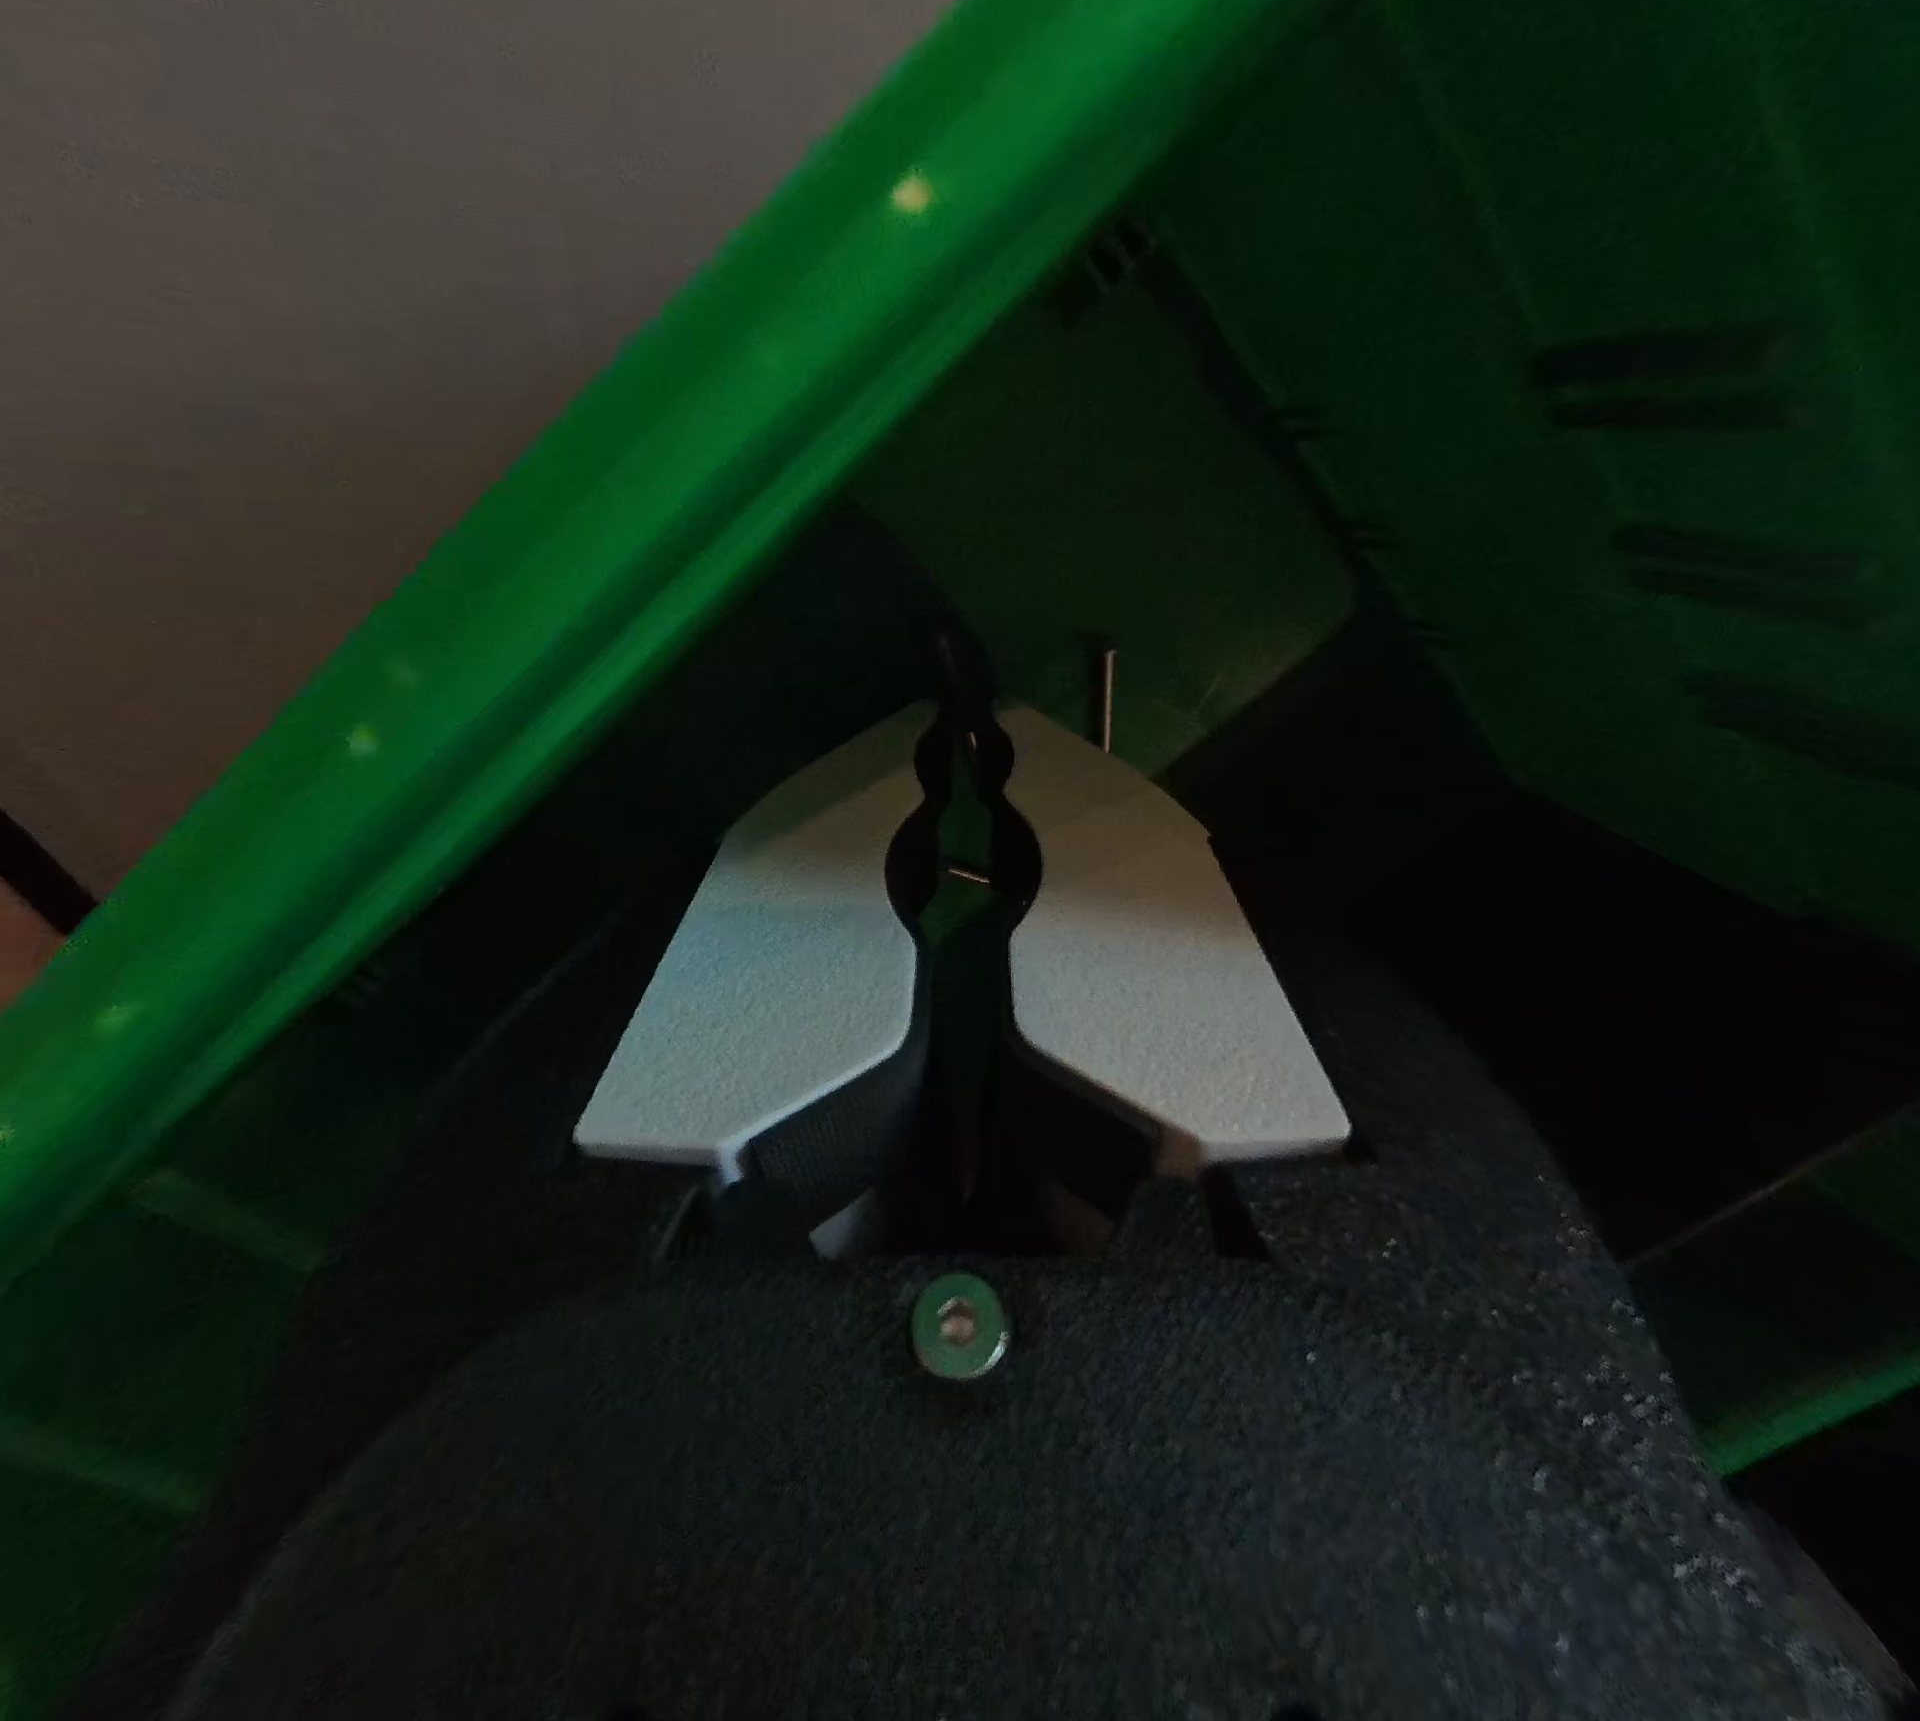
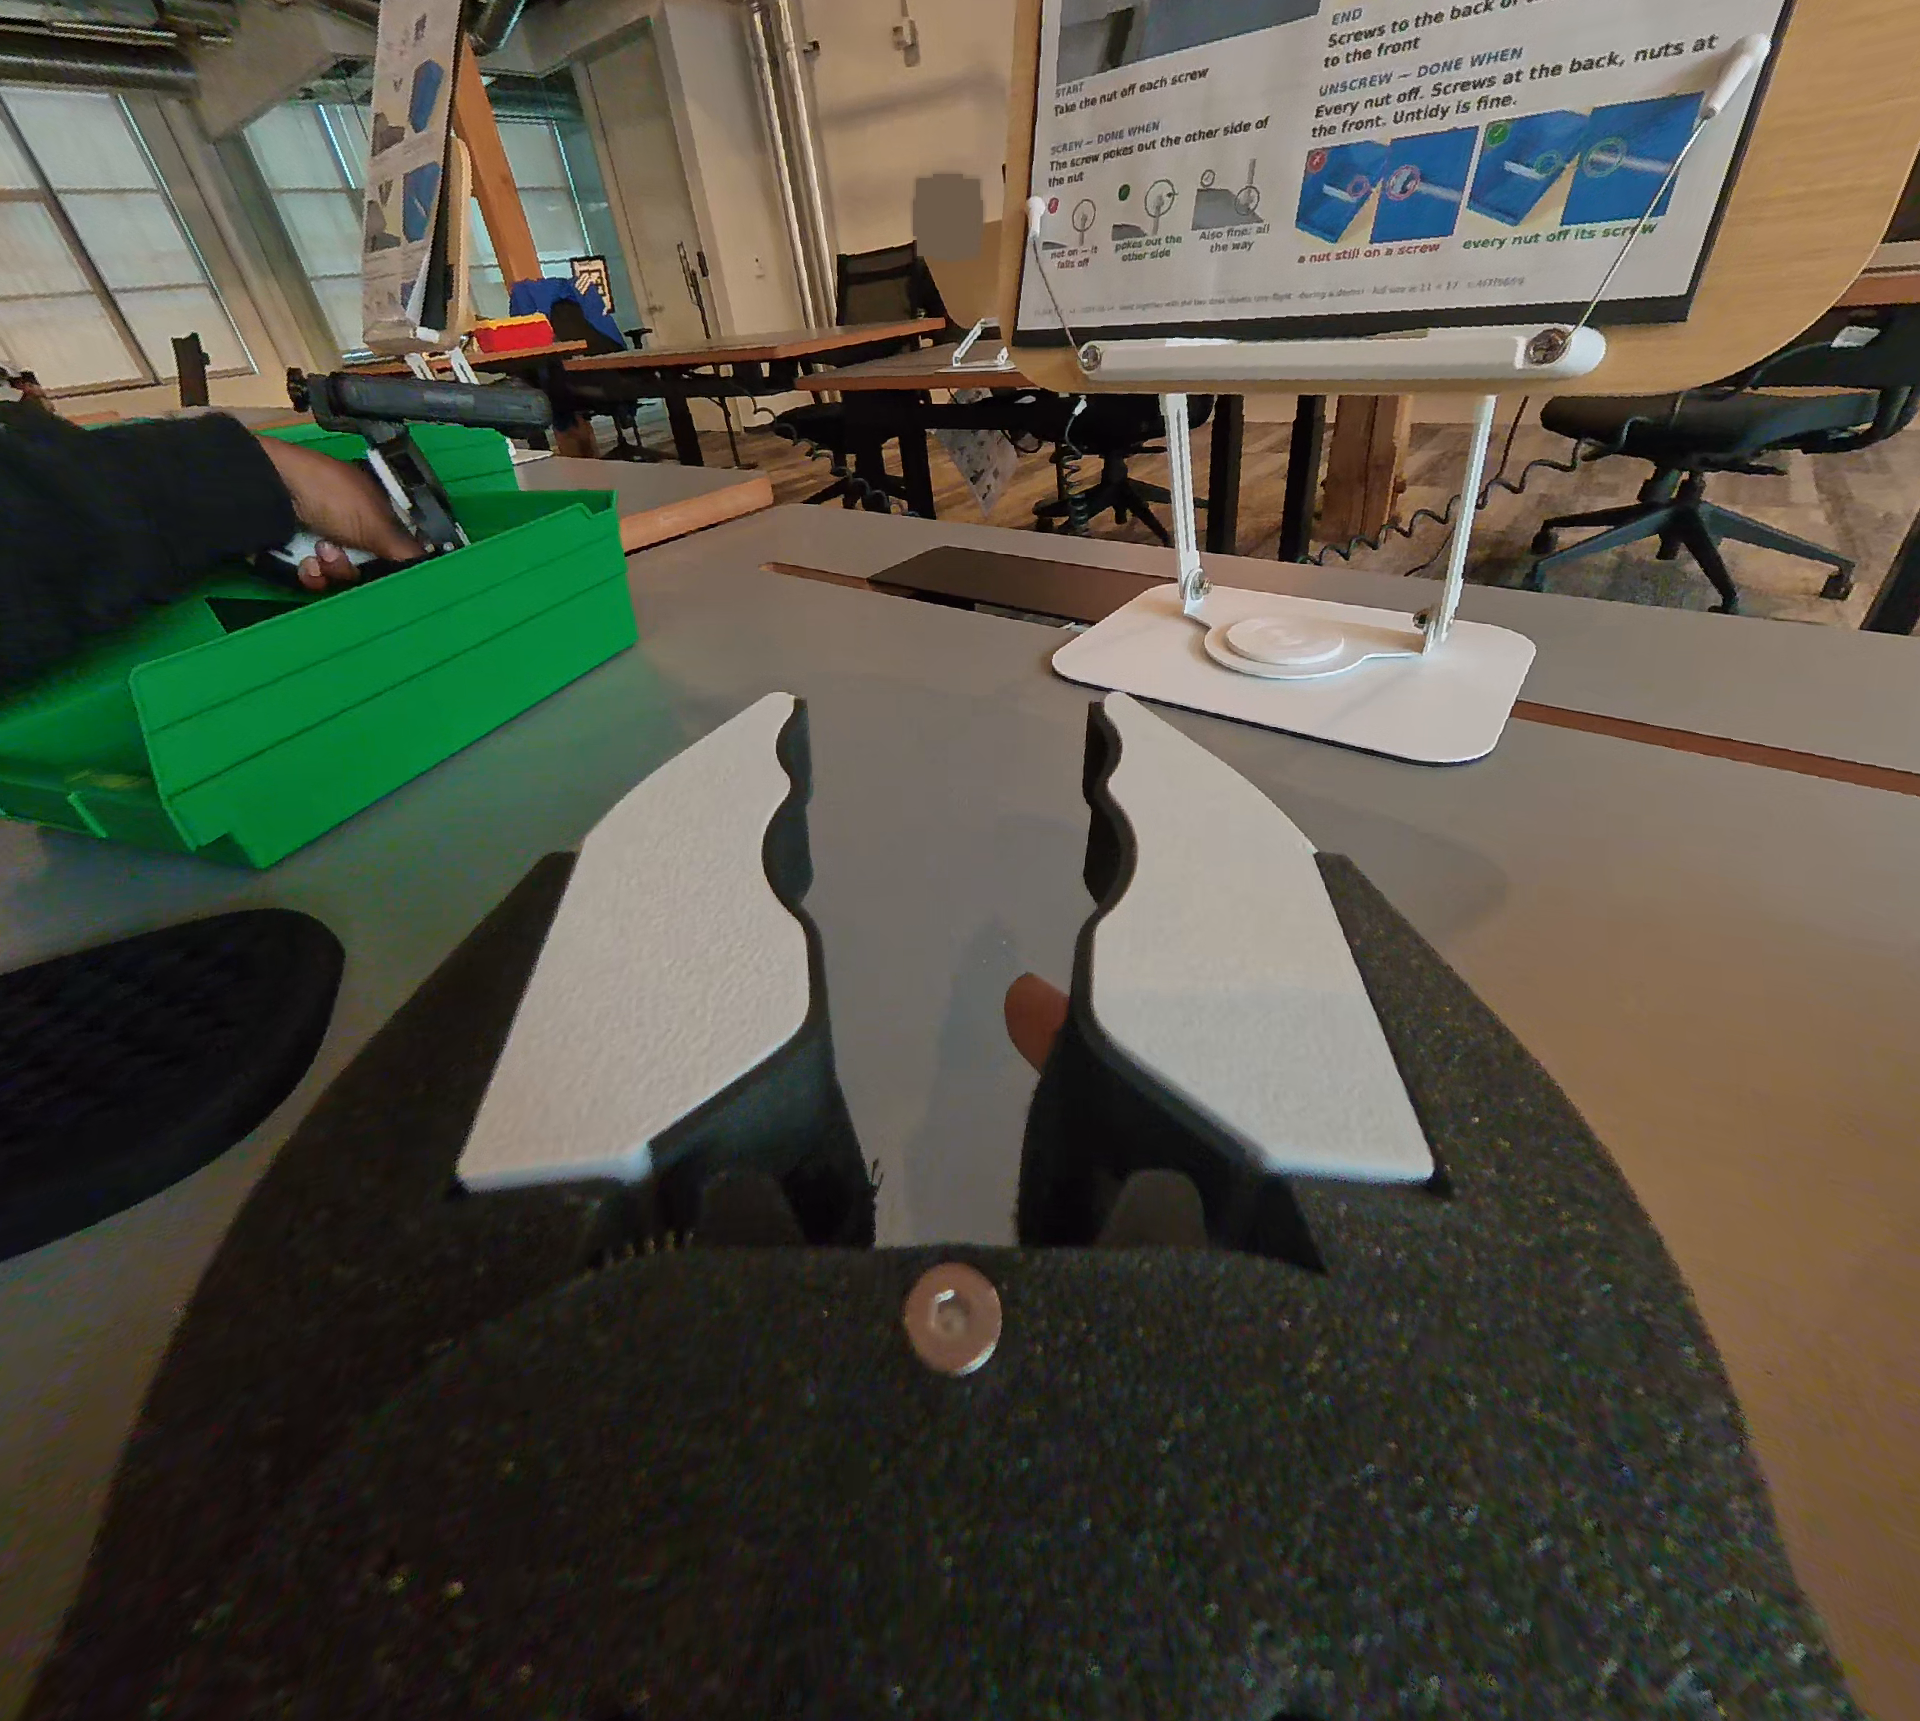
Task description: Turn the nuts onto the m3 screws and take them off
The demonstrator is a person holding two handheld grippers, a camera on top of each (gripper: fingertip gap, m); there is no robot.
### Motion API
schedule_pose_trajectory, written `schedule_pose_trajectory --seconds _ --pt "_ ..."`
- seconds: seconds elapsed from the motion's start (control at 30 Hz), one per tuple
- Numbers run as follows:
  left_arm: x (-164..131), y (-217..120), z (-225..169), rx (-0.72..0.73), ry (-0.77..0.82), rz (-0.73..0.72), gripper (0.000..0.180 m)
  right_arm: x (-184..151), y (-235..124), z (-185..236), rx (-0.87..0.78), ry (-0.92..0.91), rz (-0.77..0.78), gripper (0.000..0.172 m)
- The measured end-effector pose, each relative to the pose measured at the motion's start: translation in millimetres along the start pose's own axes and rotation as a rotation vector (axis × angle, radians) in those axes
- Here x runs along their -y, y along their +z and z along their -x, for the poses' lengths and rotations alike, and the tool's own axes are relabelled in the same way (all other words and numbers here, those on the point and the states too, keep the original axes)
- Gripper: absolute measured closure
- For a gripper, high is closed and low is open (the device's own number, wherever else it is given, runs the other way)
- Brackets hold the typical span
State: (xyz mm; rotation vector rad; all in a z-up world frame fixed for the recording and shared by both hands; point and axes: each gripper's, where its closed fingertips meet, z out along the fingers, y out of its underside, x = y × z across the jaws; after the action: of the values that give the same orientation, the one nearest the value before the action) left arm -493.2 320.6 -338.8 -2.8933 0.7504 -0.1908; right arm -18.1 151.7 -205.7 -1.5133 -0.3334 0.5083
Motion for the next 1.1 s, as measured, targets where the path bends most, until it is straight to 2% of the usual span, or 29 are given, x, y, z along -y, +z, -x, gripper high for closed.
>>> schedule_pose_trajectory --seconds 0.23,0.37,0.47,0.6,0.8,0.93,1.1 --pt "0.9 -11.2 -1.3 0.015 0.010 -0.048 0.178 -0.5 0.1 0.9 0.004 -0.002 0.003 0.122" --pt "13.9 -47.6 -15.1 0.015 0.045 -0.178 0.178 -1.7 1.0 3.4 0.012 -0.012 0.012 0.123" --pt "26.0 -81.8 -39.4 -0.003 0.102 -0.302 0.178 -2.5 1.6 5.8 0.018 -0.025 0.019 0.124" --pt "38.0 -119.3 -97.7 -0.072 0.232 -0.453 0.179 -4.9 3.9 13.4 0.053 -0.040 0.040 0.128" --pt "32.3 -147.1 -228.1 -0.315 0.488 -0.609 0.179 -11.3 8.0 43.4 0.187 -0.080 0.119 0.131" --pt "11.5 -139.2 -305.3 -0.459 0.634 -0.623 0.179 -14.7 6.6 77.9 0.325 -0.169 0.205 0.134" --pt "-12.5 -94.6 -356.6 -0.457 0.748 -0.497 0.179 -21.2 -1.2 97.3 0.412 -0.290 0.300 0.135"
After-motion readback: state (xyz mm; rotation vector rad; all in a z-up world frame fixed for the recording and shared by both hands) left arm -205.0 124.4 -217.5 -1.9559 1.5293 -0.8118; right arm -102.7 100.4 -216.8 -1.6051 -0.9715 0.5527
